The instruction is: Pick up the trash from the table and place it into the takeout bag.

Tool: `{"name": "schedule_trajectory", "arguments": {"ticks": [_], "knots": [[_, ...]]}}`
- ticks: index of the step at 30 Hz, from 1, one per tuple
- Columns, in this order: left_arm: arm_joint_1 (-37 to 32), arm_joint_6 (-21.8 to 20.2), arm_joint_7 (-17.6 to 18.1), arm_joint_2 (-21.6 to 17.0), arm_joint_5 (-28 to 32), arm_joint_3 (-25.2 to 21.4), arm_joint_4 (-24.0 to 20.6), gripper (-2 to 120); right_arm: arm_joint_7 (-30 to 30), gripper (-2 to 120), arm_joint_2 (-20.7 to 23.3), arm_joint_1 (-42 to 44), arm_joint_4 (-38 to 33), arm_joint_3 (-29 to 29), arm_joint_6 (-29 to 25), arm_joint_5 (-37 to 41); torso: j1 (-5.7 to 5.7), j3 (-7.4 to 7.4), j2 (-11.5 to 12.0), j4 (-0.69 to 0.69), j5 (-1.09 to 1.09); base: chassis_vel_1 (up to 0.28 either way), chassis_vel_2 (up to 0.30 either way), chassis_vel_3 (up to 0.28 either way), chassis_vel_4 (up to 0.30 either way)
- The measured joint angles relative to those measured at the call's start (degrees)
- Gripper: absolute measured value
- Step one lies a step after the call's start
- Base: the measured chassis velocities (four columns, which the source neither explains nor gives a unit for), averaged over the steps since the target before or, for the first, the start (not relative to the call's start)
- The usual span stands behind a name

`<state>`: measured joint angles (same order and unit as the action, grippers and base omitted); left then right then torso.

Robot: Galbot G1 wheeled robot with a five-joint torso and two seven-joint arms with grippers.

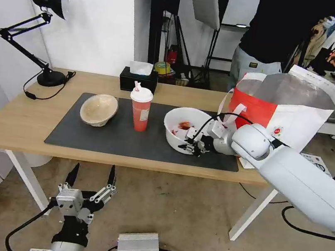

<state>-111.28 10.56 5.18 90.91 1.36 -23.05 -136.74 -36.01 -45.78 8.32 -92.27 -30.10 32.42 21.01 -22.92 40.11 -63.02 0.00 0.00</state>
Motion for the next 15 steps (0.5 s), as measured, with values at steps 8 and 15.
{"name": "schedule_trajectory", "arguments": {"ticks": [8,15], "knots": [[0.0,0.2,0.0,0.0,0.0,-0.1,0.0,100,0.0,0,-0.1,-0.1,0.0,0.1,-0.1,0.5,0.0,0.0,0.0,0.0,0.0,0.0,0.0,0.0,0.0],[0.0,0.5,0.0,0.1,-0.1,-0.1,-0.1,100,0.3,0,0.2,-0.5,-0.4,0.8,-0.2,2.2,0.0,0.0,0.0,0.0,0.0,0.0,0.0,0.0,0.0]]}}
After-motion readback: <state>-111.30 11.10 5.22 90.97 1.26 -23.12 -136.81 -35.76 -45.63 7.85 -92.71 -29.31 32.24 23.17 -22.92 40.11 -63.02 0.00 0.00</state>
